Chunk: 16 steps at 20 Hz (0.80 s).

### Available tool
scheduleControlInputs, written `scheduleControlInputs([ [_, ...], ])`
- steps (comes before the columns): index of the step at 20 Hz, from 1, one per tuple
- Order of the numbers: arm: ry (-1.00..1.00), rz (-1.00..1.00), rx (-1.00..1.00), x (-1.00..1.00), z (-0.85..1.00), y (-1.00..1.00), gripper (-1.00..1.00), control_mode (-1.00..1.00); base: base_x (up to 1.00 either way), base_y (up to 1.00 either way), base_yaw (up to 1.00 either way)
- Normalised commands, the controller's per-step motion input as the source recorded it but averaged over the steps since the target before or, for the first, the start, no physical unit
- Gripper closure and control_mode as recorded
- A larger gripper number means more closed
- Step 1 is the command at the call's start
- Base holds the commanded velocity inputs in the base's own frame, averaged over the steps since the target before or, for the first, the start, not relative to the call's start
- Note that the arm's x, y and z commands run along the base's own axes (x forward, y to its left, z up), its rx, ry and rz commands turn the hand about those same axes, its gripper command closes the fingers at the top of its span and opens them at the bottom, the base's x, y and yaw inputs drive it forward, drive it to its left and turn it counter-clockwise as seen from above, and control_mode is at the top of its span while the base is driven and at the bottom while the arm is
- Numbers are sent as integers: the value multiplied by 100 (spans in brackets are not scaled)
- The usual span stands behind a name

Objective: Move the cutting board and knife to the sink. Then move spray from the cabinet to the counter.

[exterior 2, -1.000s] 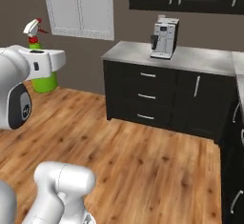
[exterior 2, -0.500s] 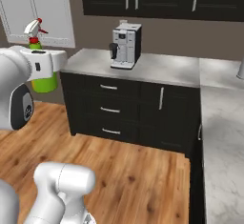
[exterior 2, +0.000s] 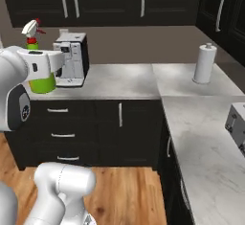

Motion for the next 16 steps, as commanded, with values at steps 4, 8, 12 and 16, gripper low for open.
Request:
scheduleControlInputs([
  [4, 0, 0, 0, 0, 0, 0, 100, 100, 77, 0, -32],
  [8, 0, 0, 0, 0, 0, 0, 100, 100, 33, -43, -27],
  [12, 0, 0, 0, 0, 0, 0, 100, 100, 4, -27, -60],
  [16, 0, 0, 0, 0, 0, 0, 100, 100, -4, -48, -73],
])
